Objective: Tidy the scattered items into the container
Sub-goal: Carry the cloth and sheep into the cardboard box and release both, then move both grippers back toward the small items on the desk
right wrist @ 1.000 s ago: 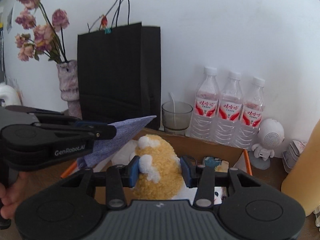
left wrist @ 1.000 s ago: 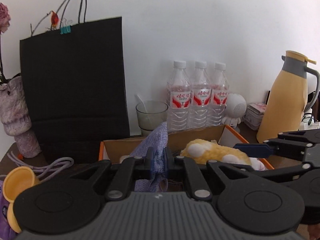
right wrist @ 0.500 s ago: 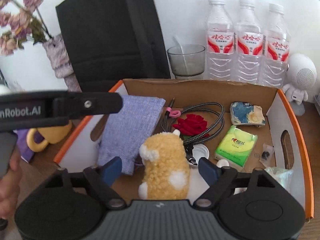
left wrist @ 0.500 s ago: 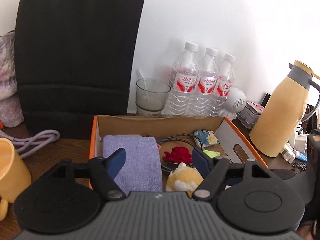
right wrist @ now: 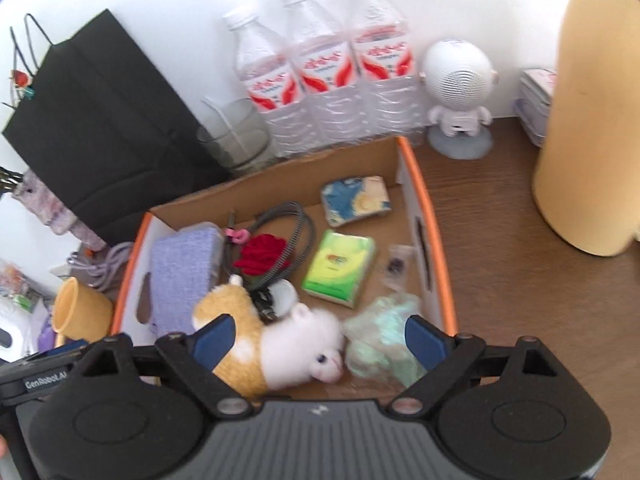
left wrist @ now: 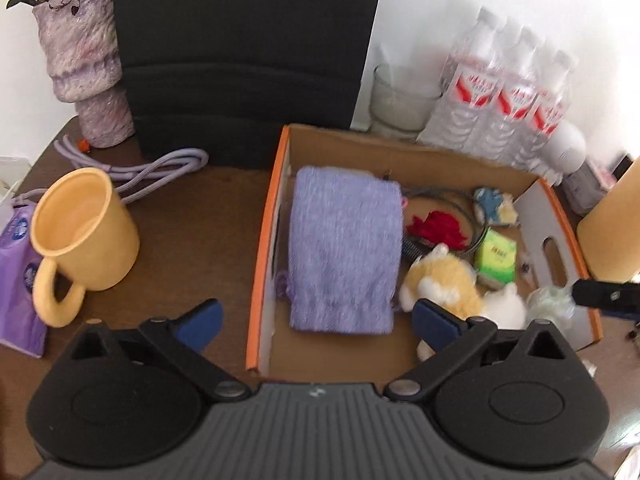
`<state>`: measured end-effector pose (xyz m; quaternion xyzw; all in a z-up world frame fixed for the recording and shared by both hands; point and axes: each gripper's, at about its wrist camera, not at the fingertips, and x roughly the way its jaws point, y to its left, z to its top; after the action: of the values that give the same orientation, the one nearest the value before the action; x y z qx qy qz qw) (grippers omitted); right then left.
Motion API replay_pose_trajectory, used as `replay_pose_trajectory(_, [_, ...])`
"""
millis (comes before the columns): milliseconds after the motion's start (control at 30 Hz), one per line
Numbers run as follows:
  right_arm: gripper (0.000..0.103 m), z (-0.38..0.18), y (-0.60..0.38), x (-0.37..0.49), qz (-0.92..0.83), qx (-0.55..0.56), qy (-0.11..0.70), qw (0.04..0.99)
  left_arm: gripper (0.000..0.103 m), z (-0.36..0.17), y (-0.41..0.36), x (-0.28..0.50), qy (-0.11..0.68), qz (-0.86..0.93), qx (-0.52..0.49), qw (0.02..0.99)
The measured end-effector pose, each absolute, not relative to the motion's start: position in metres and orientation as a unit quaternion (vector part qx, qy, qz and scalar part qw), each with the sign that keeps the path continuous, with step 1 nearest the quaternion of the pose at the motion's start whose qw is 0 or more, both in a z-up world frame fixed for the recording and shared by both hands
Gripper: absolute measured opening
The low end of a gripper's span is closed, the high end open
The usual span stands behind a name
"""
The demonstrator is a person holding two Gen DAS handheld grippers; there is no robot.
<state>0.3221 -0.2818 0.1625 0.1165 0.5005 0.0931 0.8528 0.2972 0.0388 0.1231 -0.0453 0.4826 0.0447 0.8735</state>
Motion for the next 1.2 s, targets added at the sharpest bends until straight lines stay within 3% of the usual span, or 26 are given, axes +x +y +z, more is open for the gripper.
replay_pose_trajectory(333, [0.095,0.176,-0.27,0.26,0.093,0.091,0.474,0.871,0.103,0.141,0.017,0.237,0.437,0.048,-0.01,0.898])
replay_pose_trajectory(500, [0.095,0.185,-0.258,0.216,0.109,0.062,0.367,0.922,0.103,0.153,0.015,0.191,0.324,0.027,-0.011,0.946])
replay_pose_trajectory(700, [0.101,0.154,-0.266,0.16,0.105,0.067,0.234,0.964,0.103,0.134,0.012,0.139,0.209,0.028,0.015,0.977])
replay_pose_trajectory(933, [0.101,0.127,-0.278,0.134,0.09,0.099,0.246,0.96,0.103,0.109,0.006,0.107,0.219,0.027,0.012,0.975])
replay_pose_trajectory(1200, [0.103,0.098,-0.302,0.021,0.097,0.075,0.241,0.963,0.103,0.072,0.008,-0.009,0.22,0.028,0.011,0.975])
